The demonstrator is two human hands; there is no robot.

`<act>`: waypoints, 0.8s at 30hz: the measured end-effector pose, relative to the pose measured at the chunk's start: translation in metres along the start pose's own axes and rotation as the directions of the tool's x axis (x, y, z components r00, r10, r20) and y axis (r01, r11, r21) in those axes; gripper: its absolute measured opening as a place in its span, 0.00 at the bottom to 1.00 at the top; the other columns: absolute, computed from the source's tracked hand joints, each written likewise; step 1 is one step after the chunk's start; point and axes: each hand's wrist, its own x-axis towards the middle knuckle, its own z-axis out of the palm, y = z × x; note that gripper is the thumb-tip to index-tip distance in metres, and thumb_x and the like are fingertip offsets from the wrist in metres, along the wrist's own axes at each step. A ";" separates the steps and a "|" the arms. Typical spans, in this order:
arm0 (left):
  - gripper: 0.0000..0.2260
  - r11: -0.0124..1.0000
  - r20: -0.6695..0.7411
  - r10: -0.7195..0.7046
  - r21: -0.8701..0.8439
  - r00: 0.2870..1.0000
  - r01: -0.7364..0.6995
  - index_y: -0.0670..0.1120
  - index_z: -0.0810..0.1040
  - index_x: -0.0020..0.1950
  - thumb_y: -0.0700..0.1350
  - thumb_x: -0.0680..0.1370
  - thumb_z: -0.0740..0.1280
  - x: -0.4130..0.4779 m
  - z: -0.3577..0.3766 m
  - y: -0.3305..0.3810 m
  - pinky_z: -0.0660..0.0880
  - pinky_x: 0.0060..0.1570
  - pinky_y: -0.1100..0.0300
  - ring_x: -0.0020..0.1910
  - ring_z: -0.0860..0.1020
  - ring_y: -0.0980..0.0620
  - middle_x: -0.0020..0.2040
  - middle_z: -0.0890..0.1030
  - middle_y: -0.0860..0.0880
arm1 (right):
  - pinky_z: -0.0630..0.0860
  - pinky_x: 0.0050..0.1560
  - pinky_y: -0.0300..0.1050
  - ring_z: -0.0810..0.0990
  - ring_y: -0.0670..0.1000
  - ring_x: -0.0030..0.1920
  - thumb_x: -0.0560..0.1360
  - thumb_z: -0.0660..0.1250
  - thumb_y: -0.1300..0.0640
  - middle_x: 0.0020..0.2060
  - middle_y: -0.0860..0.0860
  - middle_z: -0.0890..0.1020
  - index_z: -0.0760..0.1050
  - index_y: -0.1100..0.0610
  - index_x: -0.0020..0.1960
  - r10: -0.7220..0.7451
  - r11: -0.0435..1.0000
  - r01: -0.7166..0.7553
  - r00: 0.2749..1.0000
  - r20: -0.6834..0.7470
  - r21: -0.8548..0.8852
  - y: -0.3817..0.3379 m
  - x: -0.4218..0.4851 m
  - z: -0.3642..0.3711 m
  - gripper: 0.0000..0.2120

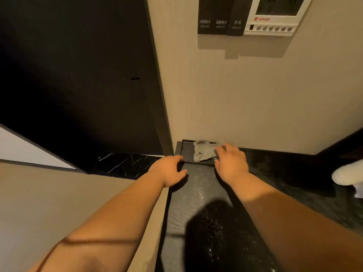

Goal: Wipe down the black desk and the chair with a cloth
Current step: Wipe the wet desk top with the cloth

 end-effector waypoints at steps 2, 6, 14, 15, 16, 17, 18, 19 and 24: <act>0.28 1.000 0.008 0.025 0.007 1.000 -0.025 0.54 0.68 0.79 0.61 0.80 0.66 0.014 -0.001 -0.004 0.77 0.66 0.46 0.68 0.77 0.45 0.71 0.78 0.48 | 0.66 0.69 0.55 0.67 0.60 0.72 0.80 0.66 0.49 0.75 0.56 0.66 0.68 0.49 0.74 0.003 1.000 -0.003 1.000 0.011 -0.022 -0.003 0.011 0.005 0.24; 0.30 0.998 -0.023 0.067 0.014 0.997 -0.067 0.51 0.68 0.79 0.60 0.80 0.67 0.037 0.001 -0.010 0.75 0.68 0.46 0.71 0.74 0.43 0.73 0.75 0.47 | 0.65 0.70 0.56 0.67 0.60 0.72 0.79 0.66 0.43 0.75 0.56 0.67 0.64 0.46 0.78 0.012 0.999 -0.011 1.000 0.024 -0.037 -0.008 0.030 0.018 0.29; 0.32 0.994 -0.072 0.083 0.076 0.994 -0.078 0.49 0.65 0.81 0.61 0.80 0.66 0.064 0.016 -0.013 0.68 0.75 0.44 0.78 0.65 0.39 0.82 0.62 0.44 | 0.70 0.62 0.55 0.70 0.59 0.67 0.81 0.61 0.41 0.67 0.55 0.73 0.66 0.46 0.76 0.090 0.995 -0.088 0.995 0.043 -0.035 -0.012 0.045 0.040 0.25; 0.33 0.995 -0.063 0.083 0.069 0.995 -0.078 0.49 0.65 0.81 0.61 0.80 0.66 0.063 0.018 -0.012 0.68 0.75 0.43 0.78 0.65 0.39 0.83 0.61 0.44 | 0.71 0.60 0.55 0.71 0.59 0.65 0.82 0.61 0.44 0.66 0.55 0.75 0.68 0.48 0.75 0.085 0.996 -0.084 0.995 0.042 -0.038 -0.012 0.044 0.040 0.23; 0.33 0.995 -0.057 0.082 0.060 0.995 -0.079 0.50 0.65 0.81 0.61 0.80 0.67 0.062 0.020 -0.012 0.68 0.75 0.43 0.79 0.64 0.39 0.83 0.59 0.44 | 0.72 0.59 0.54 0.72 0.59 0.64 0.82 0.62 0.46 0.64 0.55 0.76 0.71 0.49 0.73 0.076 0.997 -0.075 0.996 0.042 -0.033 -0.012 0.044 0.039 0.21; 0.33 0.995 -0.053 0.083 0.053 0.995 -0.080 0.50 0.65 0.81 0.61 0.79 0.68 0.059 0.021 -0.010 0.68 0.75 0.42 0.79 0.63 0.39 0.84 0.58 0.44 | 0.73 0.57 0.54 0.73 0.59 0.63 0.82 0.62 0.47 0.62 0.56 0.77 0.72 0.51 0.72 0.066 0.998 -0.065 0.997 0.042 -0.023 -0.012 0.042 0.037 0.19; 0.33 0.995 -0.052 0.086 0.053 0.995 -0.083 0.50 0.65 0.81 0.60 0.79 0.68 0.056 0.021 -0.009 0.67 0.76 0.42 0.80 0.62 0.39 0.84 0.57 0.44 | 0.74 0.57 0.54 0.73 0.59 0.62 0.82 0.62 0.48 0.61 0.56 0.77 0.73 0.52 0.71 0.058 0.998 -0.058 0.998 0.039 -0.012 -0.012 0.040 0.034 0.19; 0.34 0.995 -0.054 0.089 0.056 0.995 -0.086 0.50 0.65 0.82 0.60 0.79 0.69 0.053 0.020 -0.007 0.67 0.76 0.42 0.80 0.62 0.39 0.84 0.56 0.44 | 0.75 0.56 0.54 0.74 0.59 0.61 0.82 0.63 0.48 0.60 0.56 0.78 0.74 0.52 0.70 0.052 0.999 -0.052 0.998 0.030 -0.003 -0.012 0.037 0.031 0.18; 0.33 0.994 -0.055 0.106 0.047 0.993 -0.103 0.51 0.65 0.81 0.60 0.80 0.68 0.031 0.010 -0.003 0.67 0.76 0.42 0.80 0.62 0.40 0.84 0.58 0.45 | 0.76 0.50 0.52 0.77 0.57 0.54 0.81 0.63 0.47 0.53 0.55 0.79 0.77 0.55 0.62 0.018 0.994 -0.012 0.998 -0.053 0.107 -0.013 0.011 0.009 0.16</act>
